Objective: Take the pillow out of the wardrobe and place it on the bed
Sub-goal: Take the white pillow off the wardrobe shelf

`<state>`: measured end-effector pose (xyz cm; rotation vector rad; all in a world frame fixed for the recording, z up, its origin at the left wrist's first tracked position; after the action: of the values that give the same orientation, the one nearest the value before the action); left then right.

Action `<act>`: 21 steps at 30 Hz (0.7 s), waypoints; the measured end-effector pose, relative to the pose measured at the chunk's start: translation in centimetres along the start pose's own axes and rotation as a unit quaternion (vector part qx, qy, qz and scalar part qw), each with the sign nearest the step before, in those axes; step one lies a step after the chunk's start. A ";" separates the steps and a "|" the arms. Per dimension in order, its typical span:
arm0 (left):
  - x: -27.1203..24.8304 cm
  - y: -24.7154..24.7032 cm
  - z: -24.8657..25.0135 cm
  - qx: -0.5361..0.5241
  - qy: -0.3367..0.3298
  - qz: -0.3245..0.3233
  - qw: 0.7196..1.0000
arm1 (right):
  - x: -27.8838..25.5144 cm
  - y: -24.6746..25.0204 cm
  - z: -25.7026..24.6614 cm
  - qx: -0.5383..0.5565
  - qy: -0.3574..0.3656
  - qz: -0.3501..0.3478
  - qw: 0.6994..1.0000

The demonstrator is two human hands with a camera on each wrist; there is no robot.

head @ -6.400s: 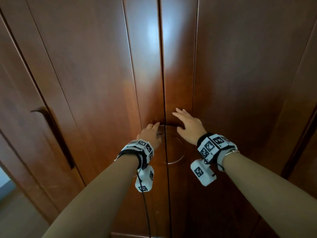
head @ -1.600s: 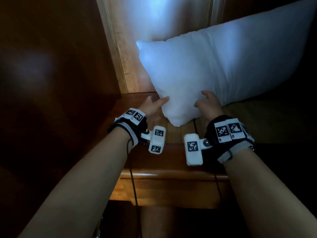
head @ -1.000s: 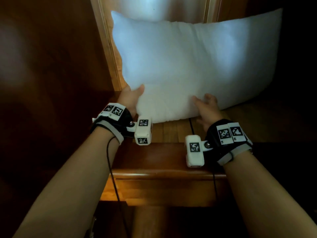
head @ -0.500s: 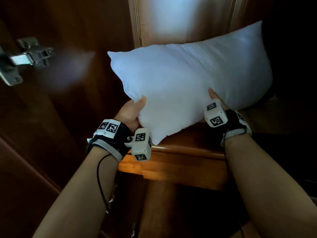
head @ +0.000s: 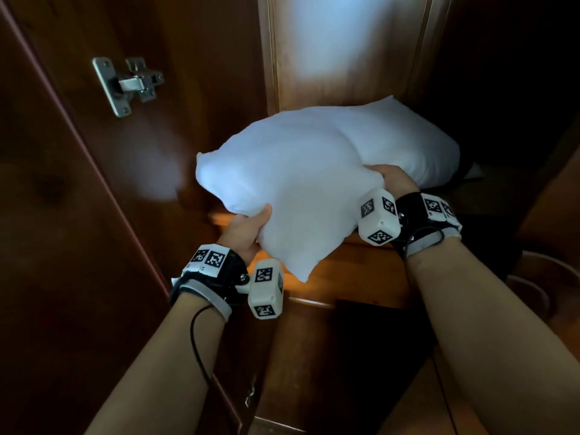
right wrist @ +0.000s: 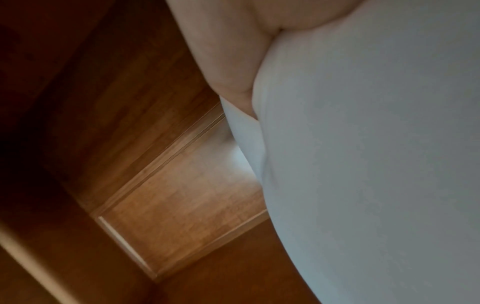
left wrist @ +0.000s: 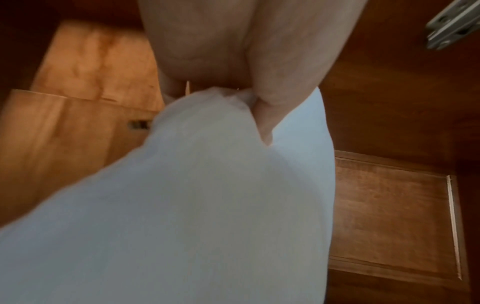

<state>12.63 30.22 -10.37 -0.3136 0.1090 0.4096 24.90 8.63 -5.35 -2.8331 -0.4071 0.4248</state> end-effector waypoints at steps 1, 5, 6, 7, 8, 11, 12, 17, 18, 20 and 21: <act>-1.0 0.0 -0.4 -0.003 0.001 0.009 1.000 | -0.9 0.1 0.3 0.018 0.000 -0.005 1.000; -5.6 0.4 -1.7 -0.017 0.014 0.053 0.998 | -4.3 -0.1 1.6 0.028 0.008 -0.002 1.000; -6.8 0.7 -1.9 -0.020 0.010 0.067 0.998 | -5.4 0.0 2.0 0.026 0.009 0.013 1.000; -8.1 1.1 -1.9 -0.018 0.006 0.082 0.996 | -6.3 0.2 2.3 0.027 0.015 0.017 0.999; -9.3 1.4 -1.9 -0.017 -0.003 0.094 0.995 | -7.4 0.3 2.6 0.025 0.025 0.018 0.999; -14.1 2.2 -2.0 0.006 -0.031 0.141 0.990 | -10.7 1.3 3.9 0.054 0.039 -0.005 0.998; -15.8 2.3 -2.2 0.021 -0.039 0.159 0.986 | -12.2 1.8 4.3 0.065 0.041 -0.015 0.997; -25.0 1.6 -5.5 0.075 -0.024 0.208 0.975 | -19.5 4.5 7.0 0.100 0.030 -0.059 0.993; -27.1 1.7 -6.3 0.086 -0.006 0.224 0.971 | -20.9 5.0 7.6 0.091 0.032 -0.063 0.993; -30.4 1.9 -7.2 0.114 0.034 0.237 0.964 | -23.6 5.9 8.6 0.063 0.048 -0.061 0.995; -31.8 2.0 -7.4 0.128 0.044 0.236 0.962 | -24.6 6.3 9.1 0.033 0.057 -0.055 0.996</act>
<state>-17.51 17.72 -12.68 -0.0458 0.3238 0.8458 0.84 -2.95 -9.46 -2.7389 -0.5118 0.2483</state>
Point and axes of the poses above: each hand's wrist, its own x-axis towards the middle knuckle, its own y-axis out of the back of the hand, z = x × y, the point moved 6 cm from there along x, towards the middle knuckle
